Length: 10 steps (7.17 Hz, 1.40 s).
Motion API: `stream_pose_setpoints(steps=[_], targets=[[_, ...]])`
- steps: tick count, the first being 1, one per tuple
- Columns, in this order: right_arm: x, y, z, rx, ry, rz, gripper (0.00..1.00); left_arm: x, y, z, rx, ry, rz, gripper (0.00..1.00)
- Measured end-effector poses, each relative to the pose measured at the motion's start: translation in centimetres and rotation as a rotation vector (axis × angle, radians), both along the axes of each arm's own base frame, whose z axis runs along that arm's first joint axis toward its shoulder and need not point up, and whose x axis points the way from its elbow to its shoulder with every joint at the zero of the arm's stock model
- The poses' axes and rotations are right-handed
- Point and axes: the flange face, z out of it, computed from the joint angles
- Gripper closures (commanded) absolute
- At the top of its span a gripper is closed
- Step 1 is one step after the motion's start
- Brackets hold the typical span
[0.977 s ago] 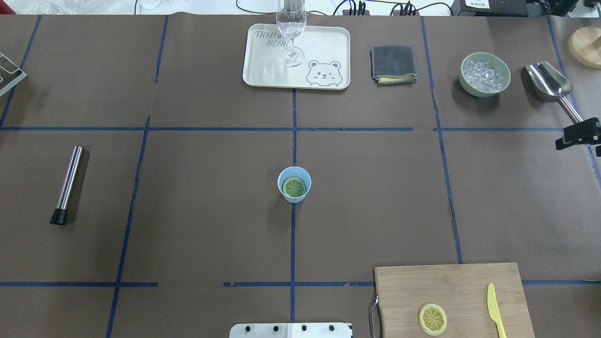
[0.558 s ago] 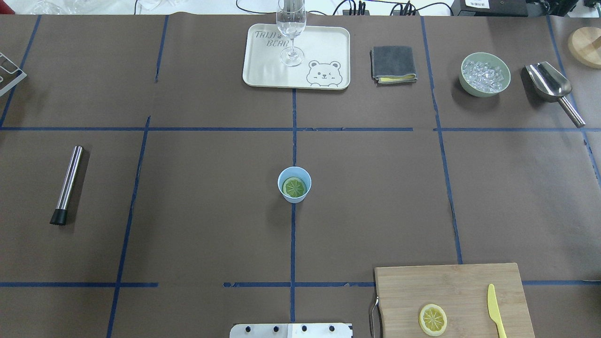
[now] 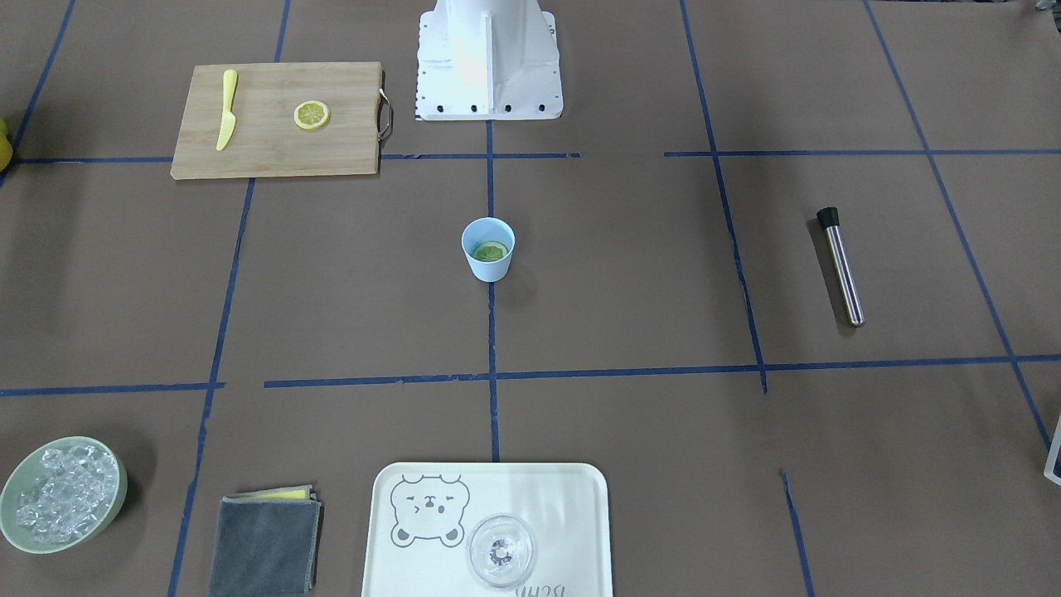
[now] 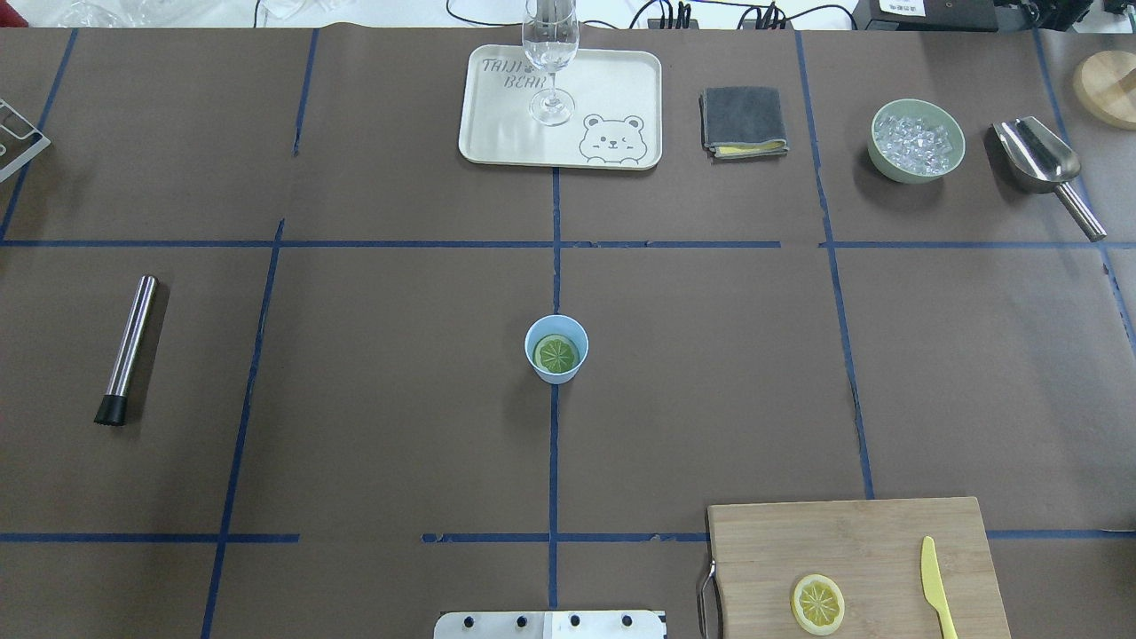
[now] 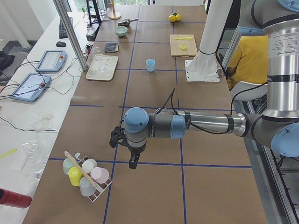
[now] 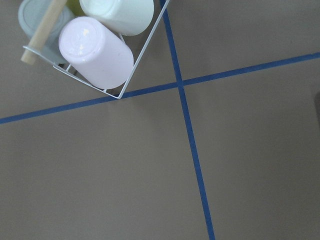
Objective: Squeeze lemon into cup
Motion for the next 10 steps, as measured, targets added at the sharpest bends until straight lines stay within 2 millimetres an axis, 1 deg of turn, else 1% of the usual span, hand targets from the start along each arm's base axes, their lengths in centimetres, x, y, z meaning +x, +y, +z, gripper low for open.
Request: stream_pose_setpoints(steps=[1, 2, 3, 4, 5, 6, 7, 8, 9, 10], targets=[[0.0, -0.3, 0.1, -0.001, 0.002, 0.000, 0.00, 0.0, -0.1, 0.5, 0.012, 0.002, -0.015, 0.00], [-0.1, -0.8, 0.0, 0.003, 0.006, -0.002, 0.00, 0.0, 0.3, 1.4, 0.005, 0.002, -0.025, 0.00], [-0.3, -1.3, 0.0, 0.008, 0.007, -0.009, 0.00, 0.0, 0.6, 1.5, -0.001, 0.003, -0.039, 0.00], [-0.4, -1.5, -0.1, 0.012, 0.006, -0.012, 0.00, 0.0, 0.7, 0.5, 0.006, 0.002, -0.056, 0.00], [-0.4, -1.4, -0.6, 0.020, 0.003, -0.013, 0.00, -0.1, 1.0, -1.1, 0.029, 0.001, -0.065, 0.00], [-0.4, -0.7, -1.0, 0.027, 0.001, -0.013, 0.00, -0.1, 1.6, -2.3, 0.048, 0.001, -0.069, 0.00], [-0.3, 0.3, -0.8, 0.020, 0.006, -0.013, 0.00, 0.0, 2.7, -2.7, 0.053, 0.001, -0.071, 0.00], [-0.1, 1.2, 0.2, 0.002, 0.025, -0.015, 0.00, 0.1, 3.9, -3.0, 0.057, -0.001, -0.073, 0.00], [0.1, 2.2, 1.6, -0.017, 0.056, -0.028, 0.00, 0.1, 4.5, -4.0, 0.077, -0.002, -0.073, 0.00], [0.4, 2.8, 2.7, -0.012, 0.081, -0.056, 0.00, 0.2, 5.0, -5.2, 0.109, -0.004, -0.065, 0.00]])
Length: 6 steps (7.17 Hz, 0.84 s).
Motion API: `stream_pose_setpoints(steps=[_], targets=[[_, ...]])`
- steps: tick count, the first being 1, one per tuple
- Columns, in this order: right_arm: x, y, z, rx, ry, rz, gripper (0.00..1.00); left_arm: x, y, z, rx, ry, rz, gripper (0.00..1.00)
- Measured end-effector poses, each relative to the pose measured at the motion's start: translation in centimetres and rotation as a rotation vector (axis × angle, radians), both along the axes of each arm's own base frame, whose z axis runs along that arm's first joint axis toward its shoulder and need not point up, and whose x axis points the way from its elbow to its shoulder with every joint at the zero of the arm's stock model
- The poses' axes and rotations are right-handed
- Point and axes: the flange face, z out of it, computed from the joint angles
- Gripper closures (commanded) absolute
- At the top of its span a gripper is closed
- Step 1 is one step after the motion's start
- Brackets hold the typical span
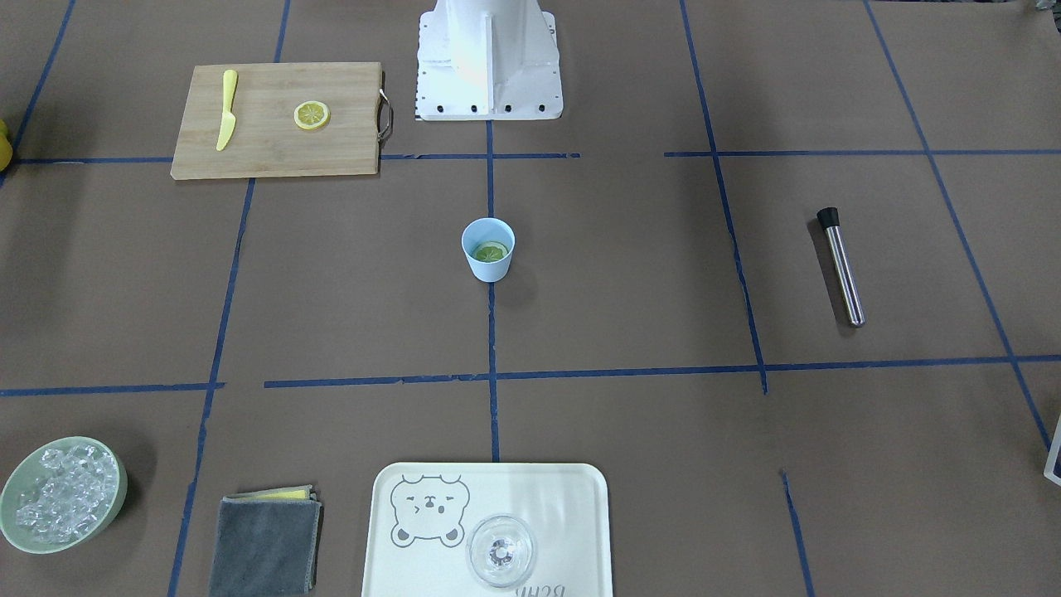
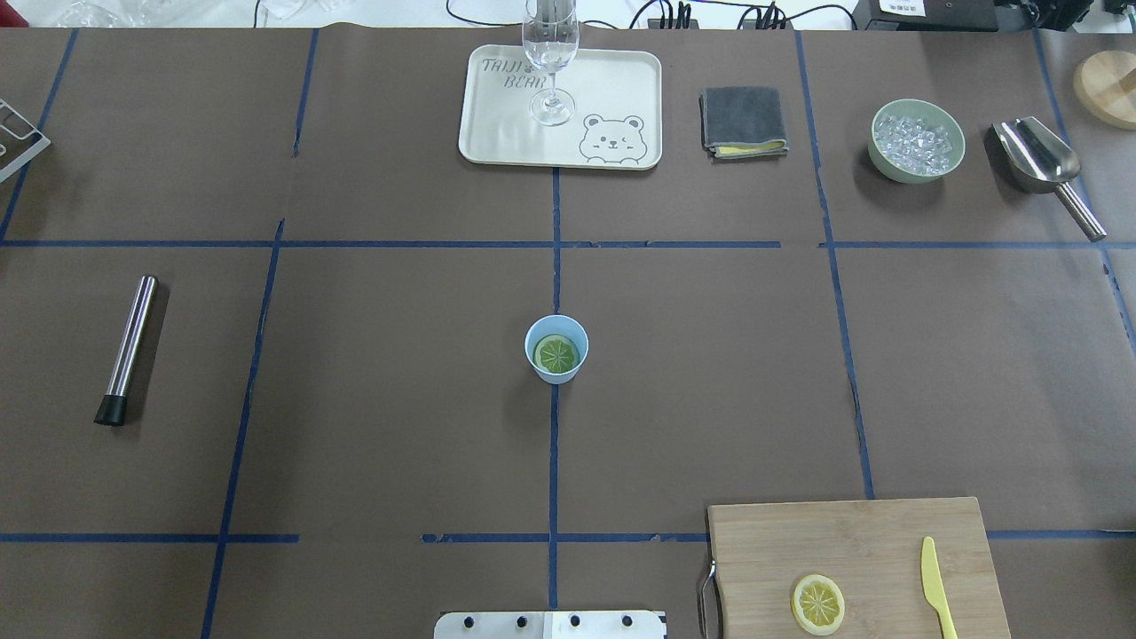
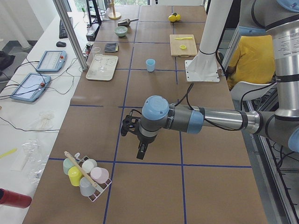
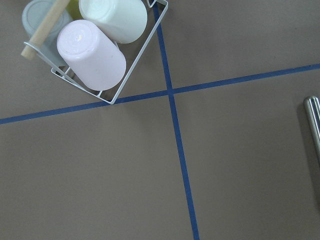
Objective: Squeeze lemon into cup
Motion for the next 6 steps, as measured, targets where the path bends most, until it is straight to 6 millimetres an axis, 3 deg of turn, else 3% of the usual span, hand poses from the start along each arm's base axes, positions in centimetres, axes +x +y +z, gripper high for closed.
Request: stream_pose_setpoints(steps=[2, 4, 6], targets=[[0.2, 0.4, 0.4, 0.016, 0.014, -0.031, 0.00, 0.2, 0.3, -0.6, 0.043, -0.003, 0.023, 0.00], [0.4, 0.3, 0.0, 0.024, 0.013, -0.025, 0.00, 0.3, -0.2, 1.1, 0.056, -0.004, 0.027, 0.00], [0.5, -0.9, -1.3, 0.054, 0.013, -0.019, 0.00, 0.3, -0.6, 2.9, 0.051, 0.000, 0.023, 0.00]])
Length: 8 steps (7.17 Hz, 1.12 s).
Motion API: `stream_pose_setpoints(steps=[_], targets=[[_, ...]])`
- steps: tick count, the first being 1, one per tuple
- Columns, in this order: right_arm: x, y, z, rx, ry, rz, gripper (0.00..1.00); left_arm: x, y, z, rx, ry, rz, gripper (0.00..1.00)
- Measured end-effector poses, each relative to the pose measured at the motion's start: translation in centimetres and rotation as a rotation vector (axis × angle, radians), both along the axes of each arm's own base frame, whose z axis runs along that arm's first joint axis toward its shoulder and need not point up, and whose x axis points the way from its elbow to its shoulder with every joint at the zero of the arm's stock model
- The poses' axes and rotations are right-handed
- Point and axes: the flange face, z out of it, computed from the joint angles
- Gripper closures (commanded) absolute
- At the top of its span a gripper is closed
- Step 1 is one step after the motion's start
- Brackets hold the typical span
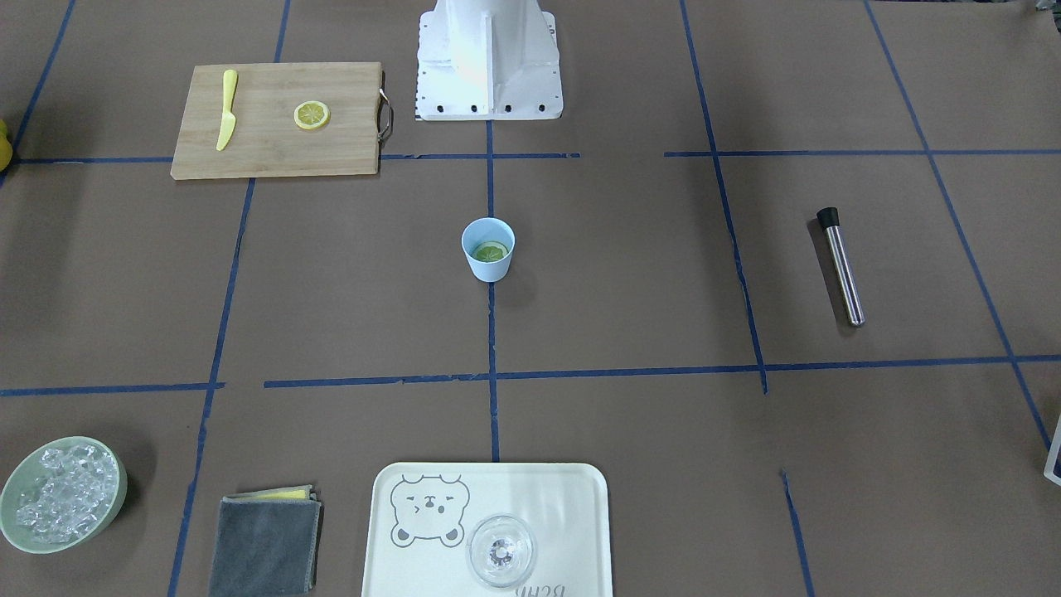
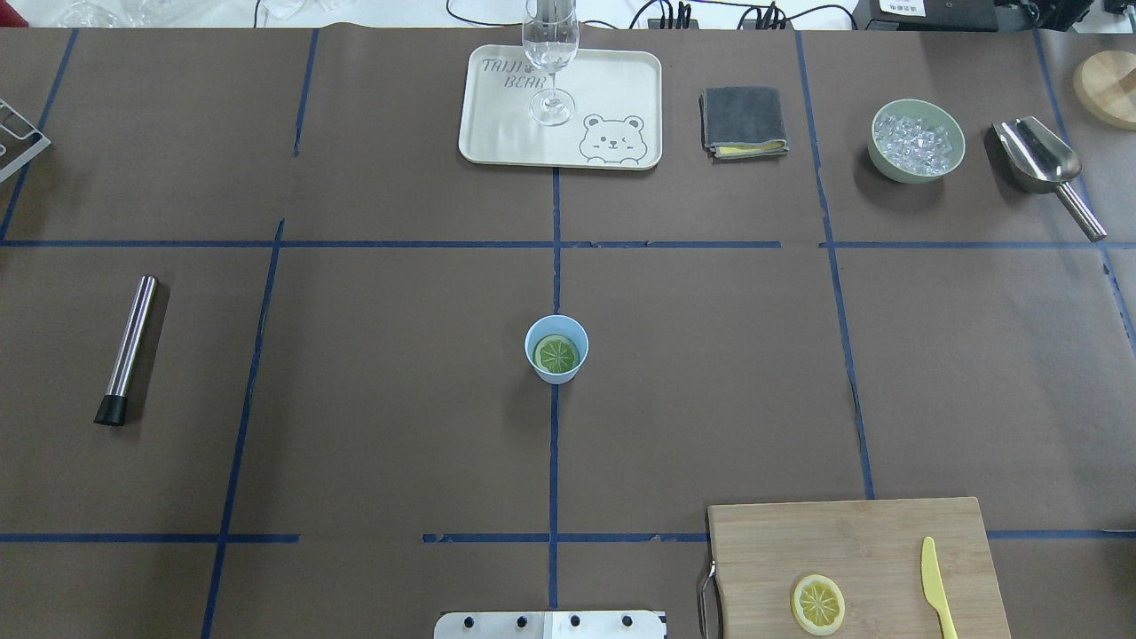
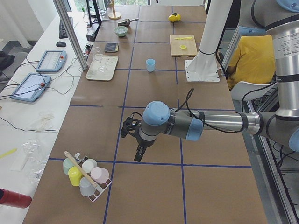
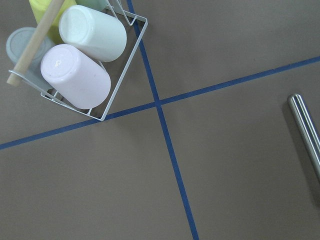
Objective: Squeeze lemon into cup
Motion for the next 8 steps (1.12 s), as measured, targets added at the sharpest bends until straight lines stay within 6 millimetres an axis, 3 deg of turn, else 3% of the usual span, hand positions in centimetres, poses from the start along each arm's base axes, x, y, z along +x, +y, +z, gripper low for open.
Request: stream_pose_setpoints(steps=[3, 6, 8], targets=[[0.1, -2.5, -1.2, 0.034, 0.006, 0.001, 0.00, 0.0, -0.3, 1.0, -0.003, -0.001, 0.003, 0.00], [0.2, -2.1, -0.6, 0.013, -0.036, 0.016, 0.00, 1.2, -2.3, -0.8, -0.048, 0.007, 0.027, 0.00], [0.2, -1.7, 0.3, -0.010, -0.045, 0.017, 0.00, 3.4, -3.6, -3.2, -0.106, 0.020, 0.023, 0.00]])
